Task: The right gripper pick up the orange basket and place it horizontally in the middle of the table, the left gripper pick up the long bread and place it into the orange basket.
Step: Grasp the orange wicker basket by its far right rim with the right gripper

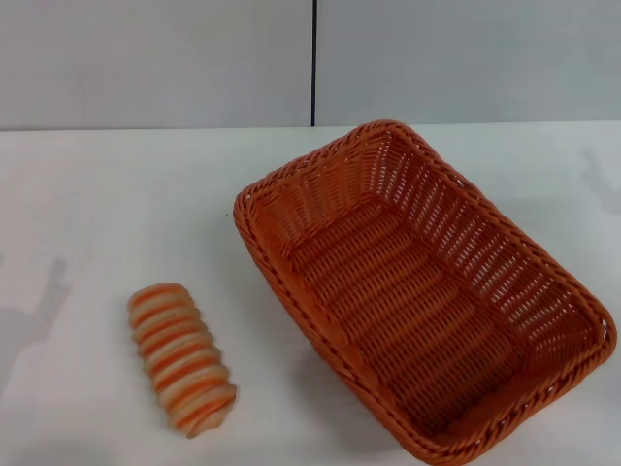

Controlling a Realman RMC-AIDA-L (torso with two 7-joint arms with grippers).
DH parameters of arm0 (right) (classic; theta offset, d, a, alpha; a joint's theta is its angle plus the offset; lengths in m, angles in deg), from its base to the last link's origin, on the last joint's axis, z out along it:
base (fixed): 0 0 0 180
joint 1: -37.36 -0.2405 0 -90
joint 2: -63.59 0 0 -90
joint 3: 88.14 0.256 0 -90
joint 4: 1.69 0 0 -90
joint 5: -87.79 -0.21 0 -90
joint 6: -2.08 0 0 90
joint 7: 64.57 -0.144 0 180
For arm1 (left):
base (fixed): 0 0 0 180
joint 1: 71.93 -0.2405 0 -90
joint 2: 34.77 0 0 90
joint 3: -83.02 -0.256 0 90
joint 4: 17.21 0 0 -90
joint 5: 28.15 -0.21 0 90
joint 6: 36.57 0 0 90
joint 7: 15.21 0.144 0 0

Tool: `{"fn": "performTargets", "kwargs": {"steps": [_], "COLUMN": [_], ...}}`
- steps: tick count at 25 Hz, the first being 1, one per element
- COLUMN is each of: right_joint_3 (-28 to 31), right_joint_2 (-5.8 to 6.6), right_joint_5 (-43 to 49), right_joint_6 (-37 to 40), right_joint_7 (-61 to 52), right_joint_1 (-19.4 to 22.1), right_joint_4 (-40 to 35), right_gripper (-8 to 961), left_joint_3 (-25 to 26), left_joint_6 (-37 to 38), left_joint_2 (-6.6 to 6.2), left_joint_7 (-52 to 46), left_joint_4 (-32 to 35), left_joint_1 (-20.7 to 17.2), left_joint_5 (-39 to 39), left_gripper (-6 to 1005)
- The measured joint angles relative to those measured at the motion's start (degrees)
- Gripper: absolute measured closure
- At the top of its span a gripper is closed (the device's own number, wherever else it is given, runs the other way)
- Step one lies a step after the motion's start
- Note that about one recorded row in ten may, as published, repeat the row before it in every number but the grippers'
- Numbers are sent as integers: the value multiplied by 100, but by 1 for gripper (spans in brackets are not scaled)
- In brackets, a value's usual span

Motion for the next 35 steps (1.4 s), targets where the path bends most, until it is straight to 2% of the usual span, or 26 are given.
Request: {"fn": "performTargets", "kwargs": {"steps": [12, 15, 16, 17, 20, 21, 22, 26, 29, 30, 31, 32, 35], "right_joint_3": [-29, -131, -226, -226, -312, -430, -430, -908, -1148, -1148, -1386, -1386, -1819], "right_joint_2": [9, 13, 3, 3, -16, -26, -26, -27, -12, -12, -1, -1, 10], "right_joint_5": [15, 160, 546, 546, 1220, 1639, 1639, 2502, 3002, 3002, 3371, 3371, 4001], "right_joint_6": [37, 52, 189, 189, 474, 630, 630, 975, 1045, 1045, 1050, 1050, 1045], "right_joint_7": [-1, -308, -1018, -1018, -2110, -2777, -2777, -4681, -5756, -5756, -6664, -6664, -8030], "right_joint_1": [7, 45, 105, 105, 144, 149, 149, 148, 116, 116, 68, 68, -24], "right_joint_4": [5, -230, -739, -739, -1496, -2005, -2005, -3264, -3948, -3948, -4483, -4483, -5255], "right_gripper": [181, 181, 181, 181, 180, 181, 181, 184, 186, 187, 188, 189, 191], "left_joint_3": [0, 0, 4, 4, 11, 15, 18, 18, 18, 26, 73, 73, 241], "left_joint_6": [-9, -57, -118, -118, -184, -193, -194, -286, -391, -411, -462, -462, -515], "left_joint_2": [7, 7, 7, 7, 1, -4, -5, -14, -16, -16, -17, -17, -19], "left_joint_7": [0, 0, 0, 0, 0, 0, 0, 0, 0, 0, -6, -6, -24], "left_joint_4": [0, 0, 0, 0, 9, 31, 45, 108, 165, 170, 179, 179, 187], "left_joint_1": [0, 0, 6, 6, 66, 113, 138, 199, 228, 231, 235, 235, 226], "left_joint_5": [1, 1, 1, 1, 1, 1, 1, 1, 1, 1, 1, 1, 5], "left_gripper": [156, 156, 156, 156, 156, 156, 156, 156, 156, 156, 156, 156, 156]}}
